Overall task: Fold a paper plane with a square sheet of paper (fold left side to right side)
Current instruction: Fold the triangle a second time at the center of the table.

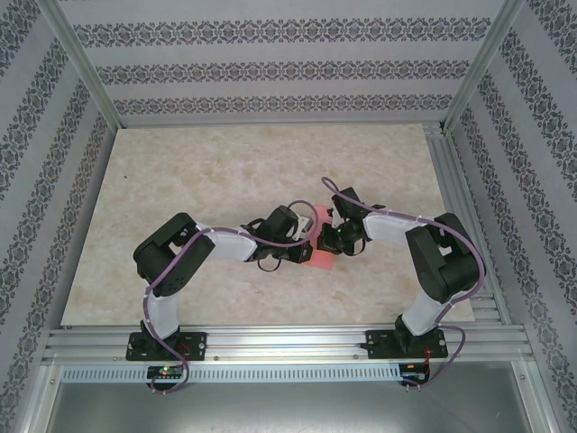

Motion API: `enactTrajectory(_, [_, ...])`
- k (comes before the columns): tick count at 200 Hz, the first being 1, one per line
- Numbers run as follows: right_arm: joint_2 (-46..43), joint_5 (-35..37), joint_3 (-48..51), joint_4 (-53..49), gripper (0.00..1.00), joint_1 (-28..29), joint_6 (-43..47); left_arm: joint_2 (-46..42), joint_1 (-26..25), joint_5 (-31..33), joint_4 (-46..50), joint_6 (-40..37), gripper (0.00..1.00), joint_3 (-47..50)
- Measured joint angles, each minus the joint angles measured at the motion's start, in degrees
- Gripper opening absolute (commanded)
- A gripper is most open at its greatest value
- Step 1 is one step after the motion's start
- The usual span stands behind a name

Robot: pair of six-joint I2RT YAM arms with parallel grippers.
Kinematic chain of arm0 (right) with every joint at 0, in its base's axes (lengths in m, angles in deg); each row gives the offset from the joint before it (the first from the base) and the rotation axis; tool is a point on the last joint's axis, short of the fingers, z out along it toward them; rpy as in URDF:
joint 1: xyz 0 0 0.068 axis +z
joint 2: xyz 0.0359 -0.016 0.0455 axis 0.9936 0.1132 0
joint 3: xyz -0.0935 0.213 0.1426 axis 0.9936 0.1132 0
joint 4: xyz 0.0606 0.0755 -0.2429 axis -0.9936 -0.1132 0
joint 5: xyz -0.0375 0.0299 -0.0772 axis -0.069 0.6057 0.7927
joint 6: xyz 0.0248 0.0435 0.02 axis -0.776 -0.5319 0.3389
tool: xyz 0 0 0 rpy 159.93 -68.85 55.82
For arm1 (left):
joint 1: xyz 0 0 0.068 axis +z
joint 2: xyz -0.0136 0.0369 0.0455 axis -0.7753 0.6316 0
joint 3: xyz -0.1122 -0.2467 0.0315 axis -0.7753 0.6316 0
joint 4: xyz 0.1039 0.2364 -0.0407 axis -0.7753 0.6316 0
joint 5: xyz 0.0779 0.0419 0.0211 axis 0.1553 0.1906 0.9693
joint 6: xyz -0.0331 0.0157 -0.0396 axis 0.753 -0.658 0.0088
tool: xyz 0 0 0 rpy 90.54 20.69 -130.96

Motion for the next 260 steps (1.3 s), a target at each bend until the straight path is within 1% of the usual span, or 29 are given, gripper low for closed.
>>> enactTrajectory(40, [-0.02,-0.46,-0.17,-1.68,0.08,-3.06,1.95,-0.04,0.00,0.02,-0.85,0.02,0.03,0.52])
enactTrajectory(96, [-0.37,-0.79,-0.28,-3.98,0.09,-8.94,4.04,-0.11,0.00,0.02,-1.84,0.02,0.03,0.94])
enactTrajectory(140, [-2.47,3.19,-0.76,-6.91,0.10,-11.06,5.16,-0.55,0.02,0.09,-2.19,0.07,0.05,1.53])
enactTrajectory(167, [-8.50,3.63,-0.74,-7.13,0.13,-10.49,4.83,-0.81,0.02,0.26,-2.01,0.07,0.06,1.64])
enactTrajectory(188, [-10.64,2.29,-0.74,-4.96,0.13,-7.26,3.21,-0.98,0.02,0.31,-1.55,0.07,0.06,1.64])
enactTrajectory(202, [-9.03,1.29,-0.70,-2.84,0.13,-4.72,1.77,-1.11,0.02,0.35,-1.18,0.07,0.06,1.64])
enactTrajectory(218, [-5.09,0.52,-0.66,-0.55,0.13,-2.25,0.17,-1.25,0.02,0.48,-0.90,0.07,0.07,1.64])
enactTrajectory(245, [0.50,0.63,-0.66,0.92,0.12,-1.36,-1.22,-1.60,0.02,0.63,0.02,0.04,0.08,1.66])
enactTrajectory(260, [1.05,0.22,-1.16,0.87,0.12,-1.40,-1.25,-2.01,0.02,0.90,0.52,0.04,0.08,1.90])
